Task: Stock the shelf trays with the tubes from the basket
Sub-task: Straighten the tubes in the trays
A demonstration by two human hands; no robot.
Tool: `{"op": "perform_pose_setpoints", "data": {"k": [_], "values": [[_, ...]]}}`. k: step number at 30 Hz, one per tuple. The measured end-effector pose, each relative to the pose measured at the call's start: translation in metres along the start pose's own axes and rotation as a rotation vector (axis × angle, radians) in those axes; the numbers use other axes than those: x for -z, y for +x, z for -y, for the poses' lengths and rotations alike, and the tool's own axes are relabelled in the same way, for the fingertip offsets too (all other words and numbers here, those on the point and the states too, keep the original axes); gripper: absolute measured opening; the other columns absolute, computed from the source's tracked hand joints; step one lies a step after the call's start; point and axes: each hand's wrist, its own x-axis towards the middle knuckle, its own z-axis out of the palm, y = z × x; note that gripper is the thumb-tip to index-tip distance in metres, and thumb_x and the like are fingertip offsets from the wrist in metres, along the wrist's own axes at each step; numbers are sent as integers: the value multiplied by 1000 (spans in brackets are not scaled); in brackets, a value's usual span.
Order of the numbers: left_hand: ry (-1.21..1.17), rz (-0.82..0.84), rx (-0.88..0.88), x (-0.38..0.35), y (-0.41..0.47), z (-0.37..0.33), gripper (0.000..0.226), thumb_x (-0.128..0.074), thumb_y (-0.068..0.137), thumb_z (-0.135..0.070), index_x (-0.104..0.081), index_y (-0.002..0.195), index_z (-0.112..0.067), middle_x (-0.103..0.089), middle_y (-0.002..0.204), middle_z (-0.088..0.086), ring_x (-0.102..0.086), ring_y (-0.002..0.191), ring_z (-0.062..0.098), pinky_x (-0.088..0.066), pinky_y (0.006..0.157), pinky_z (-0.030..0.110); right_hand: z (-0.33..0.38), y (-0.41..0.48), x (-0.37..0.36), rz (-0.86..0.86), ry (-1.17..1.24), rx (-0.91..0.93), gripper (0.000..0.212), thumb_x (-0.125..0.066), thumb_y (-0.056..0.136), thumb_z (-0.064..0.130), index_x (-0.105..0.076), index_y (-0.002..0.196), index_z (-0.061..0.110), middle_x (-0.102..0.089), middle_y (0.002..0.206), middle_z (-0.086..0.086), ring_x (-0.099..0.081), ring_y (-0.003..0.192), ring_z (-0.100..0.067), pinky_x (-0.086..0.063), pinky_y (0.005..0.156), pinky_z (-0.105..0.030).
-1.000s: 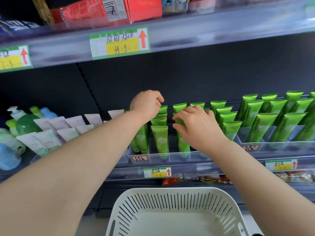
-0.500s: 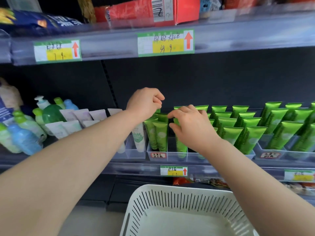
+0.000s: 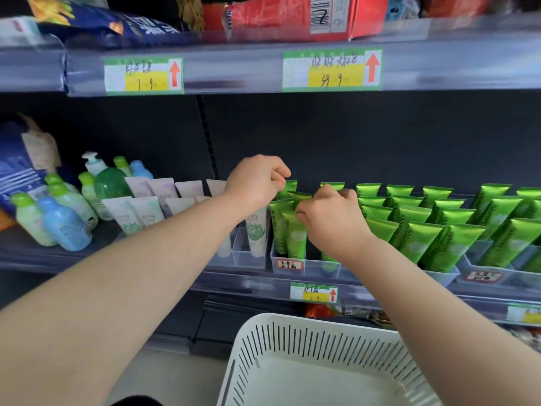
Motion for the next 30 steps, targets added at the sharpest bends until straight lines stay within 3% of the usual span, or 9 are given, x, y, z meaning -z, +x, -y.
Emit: {"op": "perform_pose_setpoints", "data": {"k": [3, 9, 13, 16, 23, 30], "values": [[-11, 7, -8, -1, -2, -1, 22, -67, 84, -11, -71, 97, -29, -65, 78, -19, -66, 82, 4, -55, 82, 35, 0, -3, 1, 34, 22, 9, 17, -47, 94, 22, -62, 99, 26, -62, 94, 5, -43, 113, -19, -31, 93, -44], [31, 15, -91, 6, -3, -5, 18, -74, 80, -22, -71, 94, -31, -66, 79, -19, -63, 79, -3, -55, 79, 31, -6, -14, 11, -46, 110, 19, 38, -44, 93, 50, -58, 121, 28, -60, 117, 7, -44, 119, -18, -34, 92, -43], [155, 192, -85, 8, -3, -7, 25, -78, 75, -24, -68, 96, -33, -65, 81, -19, -63, 84, 1, -54, 83, 31, -14, -25, 12, -46, 104, 7, 42, -45, 93, 51, -53, 128, 28, -56, 126, 8, -45, 119, -18, -35, 92, -41], [173, 280, -44, 2, -4, -3, 34, -76, 75, -12, -67, 103, -30, -60, 81, -20, -63, 86, 6, -55, 85, 35, -16, -32, 11, -34, 126, 8, 41, -45, 94, 50, -51, 129, 29, -52, 130, 9, -44, 120, -17, -36, 92, -41], [157, 226, -7, -9, -5, 2, 43, -71, 77, -3, -64, 110, -30, -59, 83, -18, -62, 86, 11, -55, 82, 39, -23, -38, 10, -36, 129, 3, 38, -44, 94, 49, -53, 126, 30, -53, 128, 10, -42, 120, -16, -35, 95, -40], [64, 124, -15, -18, -3, -7, 35, -72, 78, -6, -63, 98, -32, -64, 82, -16, -62, 80, 4, -55, 76, 31, -28, -39, 13, -46, 126, -10, 37, -46, 94, 48, -54, 125, 30, -53, 125, 8, -42, 119, -17, -36, 94, -41]]}}
